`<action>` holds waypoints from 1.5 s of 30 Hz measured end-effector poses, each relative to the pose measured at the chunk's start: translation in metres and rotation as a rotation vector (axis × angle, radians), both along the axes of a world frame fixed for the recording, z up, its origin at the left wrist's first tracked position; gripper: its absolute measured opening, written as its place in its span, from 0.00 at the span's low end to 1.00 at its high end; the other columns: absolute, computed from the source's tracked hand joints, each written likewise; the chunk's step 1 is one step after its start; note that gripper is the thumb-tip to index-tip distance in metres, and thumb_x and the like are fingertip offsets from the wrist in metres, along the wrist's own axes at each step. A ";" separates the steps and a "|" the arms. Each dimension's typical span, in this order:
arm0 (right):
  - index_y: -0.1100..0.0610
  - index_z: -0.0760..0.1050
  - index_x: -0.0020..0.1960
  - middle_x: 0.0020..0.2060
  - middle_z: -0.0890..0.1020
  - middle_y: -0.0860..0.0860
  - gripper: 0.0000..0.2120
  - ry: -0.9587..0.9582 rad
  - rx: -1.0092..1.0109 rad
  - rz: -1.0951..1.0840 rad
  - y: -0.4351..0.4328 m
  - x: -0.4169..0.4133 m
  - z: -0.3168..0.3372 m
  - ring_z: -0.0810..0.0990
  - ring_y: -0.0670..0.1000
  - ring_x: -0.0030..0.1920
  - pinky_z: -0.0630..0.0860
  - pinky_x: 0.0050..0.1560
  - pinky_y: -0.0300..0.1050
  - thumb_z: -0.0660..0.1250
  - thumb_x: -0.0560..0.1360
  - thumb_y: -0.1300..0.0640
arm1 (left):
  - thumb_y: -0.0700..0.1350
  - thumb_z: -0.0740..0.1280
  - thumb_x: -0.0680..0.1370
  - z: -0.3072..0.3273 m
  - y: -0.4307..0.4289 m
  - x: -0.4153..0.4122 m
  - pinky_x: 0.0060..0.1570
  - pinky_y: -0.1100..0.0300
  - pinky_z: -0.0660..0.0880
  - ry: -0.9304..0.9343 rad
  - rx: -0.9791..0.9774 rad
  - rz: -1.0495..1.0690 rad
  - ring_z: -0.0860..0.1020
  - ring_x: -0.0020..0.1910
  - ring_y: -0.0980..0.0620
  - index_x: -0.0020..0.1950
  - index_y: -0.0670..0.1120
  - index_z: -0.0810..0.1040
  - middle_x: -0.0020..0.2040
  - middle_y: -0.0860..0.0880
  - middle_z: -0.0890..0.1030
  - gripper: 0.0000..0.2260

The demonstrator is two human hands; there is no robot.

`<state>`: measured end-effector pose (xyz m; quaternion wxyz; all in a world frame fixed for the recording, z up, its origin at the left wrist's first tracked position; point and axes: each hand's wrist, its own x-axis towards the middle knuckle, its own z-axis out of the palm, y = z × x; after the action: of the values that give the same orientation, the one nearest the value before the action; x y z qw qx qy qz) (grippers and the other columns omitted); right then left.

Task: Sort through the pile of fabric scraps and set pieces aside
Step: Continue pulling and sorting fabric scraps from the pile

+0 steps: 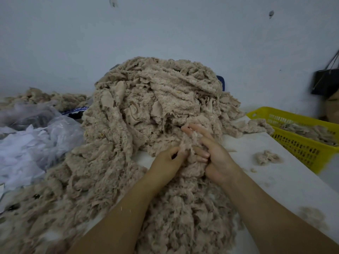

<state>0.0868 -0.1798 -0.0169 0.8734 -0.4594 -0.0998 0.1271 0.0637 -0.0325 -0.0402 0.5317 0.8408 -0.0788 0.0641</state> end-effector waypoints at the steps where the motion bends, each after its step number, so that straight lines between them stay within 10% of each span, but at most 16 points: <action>1: 0.55 0.74 0.64 0.58 0.84 0.52 0.19 -0.002 -0.040 0.008 0.002 0.000 -0.001 0.61 0.42 0.20 0.61 0.18 0.32 0.50 0.82 0.67 | 0.54 0.62 0.83 0.000 0.003 0.001 0.40 0.63 0.74 0.000 -0.087 0.051 0.79 0.40 0.51 0.46 0.47 0.78 0.38 0.54 0.81 0.13; 6: 0.59 0.76 0.58 0.34 0.83 0.50 0.15 0.063 -0.110 -0.260 -0.008 0.009 -0.001 0.60 0.43 0.20 0.57 0.19 0.35 0.52 0.80 0.68 | 0.44 0.57 0.86 0.018 0.030 0.010 0.39 0.59 0.80 0.076 -1.126 0.281 0.83 0.39 0.54 0.59 0.46 0.78 0.48 0.46 0.83 0.10; 10: 0.54 0.82 0.48 0.27 0.77 0.48 0.16 0.069 -0.382 -0.542 -0.024 0.014 -0.005 0.60 0.45 0.19 0.57 0.21 0.39 0.55 0.81 0.63 | 0.47 0.56 0.86 0.021 0.052 0.011 0.43 0.47 0.80 0.219 -1.406 0.374 0.82 0.52 0.43 0.66 0.41 0.76 0.60 0.37 0.81 0.15; 21: 0.55 0.78 0.42 0.34 0.78 0.52 0.15 0.218 -0.431 -1.019 -0.052 0.024 -0.008 0.68 0.49 0.27 0.64 0.29 0.44 0.55 0.80 0.59 | 0.51 0.56 0.85 0.029 0.069 0.003 0.42 0.45 0.78 0.209 -1.460 0.274 0.81 0.51 0.40 0.58 0.40 0.79 0.61 0.39 0.80 0.18; 24: 0.60 0.80 0.51 0.45 0.82 0.56 0.16 0.051 -0.727 -0.783 -0.033 0.023 -0.013 0.78 0.56 0.43 0.73 0.43 0.51 0.55 0.81 0.55 | 0.54 0.63 0.81 0.030 0.052 0.001 0.41 0.46 0.83 0.240 -1.358 0.079 0.85 0.47 0.42 0.47 0.42 0.87 0.51 0.39 0.85 0.19; 27: 0.57 0.77 0.53 0.66 0.69 0.57 0.13 -0.274 -1.092 -0.761 -0.015 0.014 -0.016 0.66 0.55 0.66 0.65 0.65 0.52 0.56 0.82 0.52 | 0.54 0.68 0.75 0.030 0.039 -0.003 0.43 0.55 0.82 0.290 -1.216 -0.059 0.85 0.45 0.45 0.46 0.44 0.88 0.49 0.42 0.86 0.15; 31: 0.54 0.76 0.45 0.51 0.76 0.50 0.14 -0.569 -0.993 -0.655 -0.003 0.002 -0.013 0.74 0.51 0.53 0.72 0.51 0.48 0.56 0.83 0.50 | 0.45 0.72 0.73 0.025 0.034 -0.006 0.40 0.58 0.83 0.399 -1.160 -0.154 0.85 0.42 0.48 0.55 0.38 0.85 0.49 0.40 0.85 0.14; 36: 0.38 0.59 0.75 0.70 0.62 0.37 0.29 -0.793 -1.110 -0.245 0.009 0.001 -0.018 0.61 0.30 0.66 0.58 0.60 0.22 0.62 0.80 0.59 | 0.45 0.73 0.72 0.026 0.023 -0.010 0.38 0.59 0.82 0.412 -0.892 -0.224 0.83 0.39 0.49 0.56 0.38 0.84 0.46 0.41 0.84 0.16; 41: 0.59 0.80 0.61 0.50 0.75 0.47 0.16 -0.820 -1.127 -0.448 0.007 0.005 -0.017 0.73 0.46 0.50 0.63 0.46 0.21 0.60 0.78 0.68 | 0.50 0.73 0.71 0.027 0.022 -0.016 0.30 0.60 0.71 0.364 -0.652 -0.278 0.75 0.35 0.46 0.50 0.43 0.85 0.42 0.40 0.79 0.13; 45: 0.60 0.80 0.61 0.54 0.82 0.58 0.15 -0.537 -1.200 -0.526 -0.006 0.014 -0.020 0.78 0.58 0.53 0.64 0.43 0.36 0.59 0.80 0.66 | 0.49 0.75 0.71 0.027 0.019 -0.020 0.40 0.56 0.72 0.372 -0.654 -0.360 0.75 0.44 0.42 0.60 0.37 0.79 0.51 0.36 0.77 0.23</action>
<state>0.1007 -0.1861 -0.0371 0.4164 -0.8858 -0.1102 -0.1729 0.0438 -0.0132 -0.0134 0.7786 0.5976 -0.1028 -0.1612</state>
